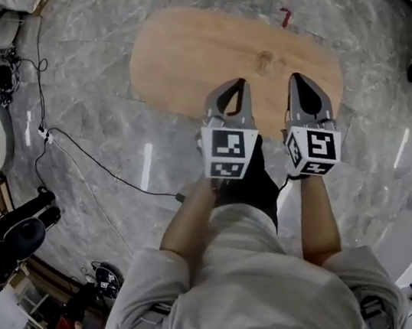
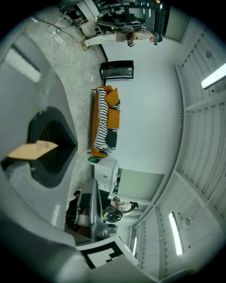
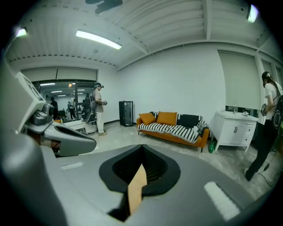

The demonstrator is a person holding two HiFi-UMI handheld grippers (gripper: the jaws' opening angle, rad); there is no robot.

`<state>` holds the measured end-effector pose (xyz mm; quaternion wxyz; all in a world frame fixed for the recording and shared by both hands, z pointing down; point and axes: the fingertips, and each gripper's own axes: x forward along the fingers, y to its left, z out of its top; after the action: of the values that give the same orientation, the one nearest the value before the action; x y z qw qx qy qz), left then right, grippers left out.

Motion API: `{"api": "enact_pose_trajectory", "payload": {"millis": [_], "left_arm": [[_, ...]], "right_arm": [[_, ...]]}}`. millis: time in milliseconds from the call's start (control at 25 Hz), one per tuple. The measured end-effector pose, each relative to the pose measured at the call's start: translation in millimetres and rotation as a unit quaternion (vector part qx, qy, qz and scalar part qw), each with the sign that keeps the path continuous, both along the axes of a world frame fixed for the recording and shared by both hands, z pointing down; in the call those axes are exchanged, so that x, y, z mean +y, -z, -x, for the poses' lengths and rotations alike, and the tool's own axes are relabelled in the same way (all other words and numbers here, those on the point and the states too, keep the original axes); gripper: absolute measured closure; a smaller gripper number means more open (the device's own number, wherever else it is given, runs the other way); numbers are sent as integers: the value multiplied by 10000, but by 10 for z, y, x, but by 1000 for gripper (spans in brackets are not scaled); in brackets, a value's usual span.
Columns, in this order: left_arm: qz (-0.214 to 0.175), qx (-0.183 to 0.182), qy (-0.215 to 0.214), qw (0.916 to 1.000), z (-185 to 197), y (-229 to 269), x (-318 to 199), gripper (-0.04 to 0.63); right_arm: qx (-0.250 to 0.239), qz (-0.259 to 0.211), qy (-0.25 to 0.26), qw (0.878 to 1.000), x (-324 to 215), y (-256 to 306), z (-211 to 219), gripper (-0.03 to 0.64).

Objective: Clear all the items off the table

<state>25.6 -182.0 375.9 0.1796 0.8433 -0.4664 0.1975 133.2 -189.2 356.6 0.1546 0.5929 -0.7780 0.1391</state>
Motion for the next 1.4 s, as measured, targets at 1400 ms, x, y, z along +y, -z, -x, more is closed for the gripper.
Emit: {"api": "enact_pose_trajectory", "payload": {"millis": [1400], "left_arm": [[1722,-168,-196,9847,-557,-3149,-468,575]], "right_arm": [[857,1954,1228,9692,-573,-3391,-500,611]]}}
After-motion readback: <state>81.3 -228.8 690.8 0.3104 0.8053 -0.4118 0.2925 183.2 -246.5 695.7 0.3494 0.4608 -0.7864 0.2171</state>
